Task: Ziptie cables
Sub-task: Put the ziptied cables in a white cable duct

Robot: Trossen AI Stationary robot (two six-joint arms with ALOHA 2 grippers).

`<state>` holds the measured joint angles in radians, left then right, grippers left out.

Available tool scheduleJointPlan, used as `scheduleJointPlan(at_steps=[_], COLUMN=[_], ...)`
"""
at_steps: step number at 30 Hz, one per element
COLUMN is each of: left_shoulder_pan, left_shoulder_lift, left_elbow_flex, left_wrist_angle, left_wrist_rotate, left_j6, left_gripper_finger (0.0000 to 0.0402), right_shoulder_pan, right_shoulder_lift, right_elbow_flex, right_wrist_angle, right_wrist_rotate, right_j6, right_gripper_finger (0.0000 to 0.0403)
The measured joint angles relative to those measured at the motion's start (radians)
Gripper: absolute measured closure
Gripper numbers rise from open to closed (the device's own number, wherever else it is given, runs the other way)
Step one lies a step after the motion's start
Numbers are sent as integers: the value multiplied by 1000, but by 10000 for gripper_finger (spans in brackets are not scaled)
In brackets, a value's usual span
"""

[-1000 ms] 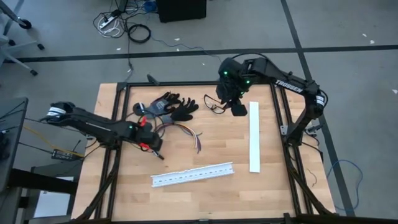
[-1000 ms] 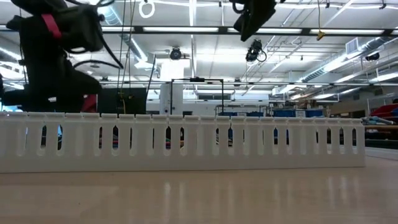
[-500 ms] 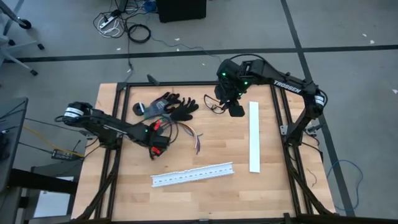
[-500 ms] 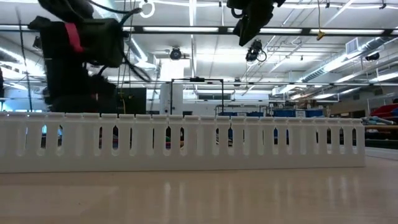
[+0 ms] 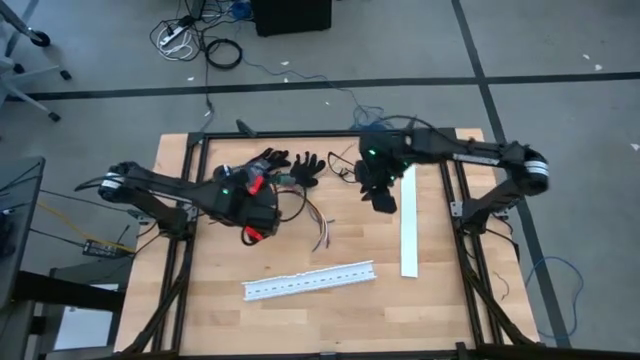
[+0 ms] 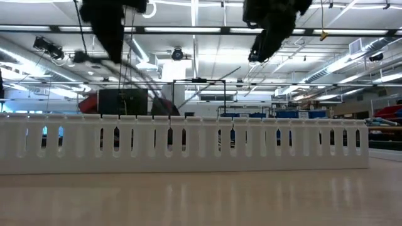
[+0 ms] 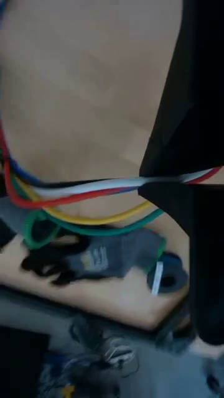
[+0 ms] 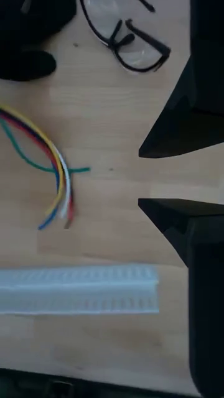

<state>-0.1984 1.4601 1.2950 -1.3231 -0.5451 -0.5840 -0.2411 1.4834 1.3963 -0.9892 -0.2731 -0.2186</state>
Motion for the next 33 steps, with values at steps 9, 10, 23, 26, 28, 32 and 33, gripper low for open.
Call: scheduleJointPlan(at_steps=[9,10,23,26,28,32,33], left_shoulder_pan=[-26,-24,-4,-4,-4,-4,-4], left_shoulder_lift=[0,0,8,30,51,91,99], left_elbow_flex=[468,512,681,681,679,679,679], left_wrist_angle=[-160,-165,-140,-147,-146,-150,-157], left_wrist_rotate=[-31,-42,-56,-47,-31,6,14], left_j6=[35,36,25,9,8,34,42], left_gripper_finger=[401,401,401,401,401,401,401], right_shoulder_pan=[115,127,151,123,111,101,101], right_shoulder_lift=[-210,-201,168,227,263,323,335], right_elbow_flex=[-636,-681,-634,-558,-511,-461,-449], right_wrist_angle=[1175,1264,1866,1862,1862,1826,1827], right_wrist_rotate=[48,59,115,146,150,158,163], right_j6=[238,223,154,157,143,109,108], right_gripper_finger=[289,284,113,95,91,92,93])
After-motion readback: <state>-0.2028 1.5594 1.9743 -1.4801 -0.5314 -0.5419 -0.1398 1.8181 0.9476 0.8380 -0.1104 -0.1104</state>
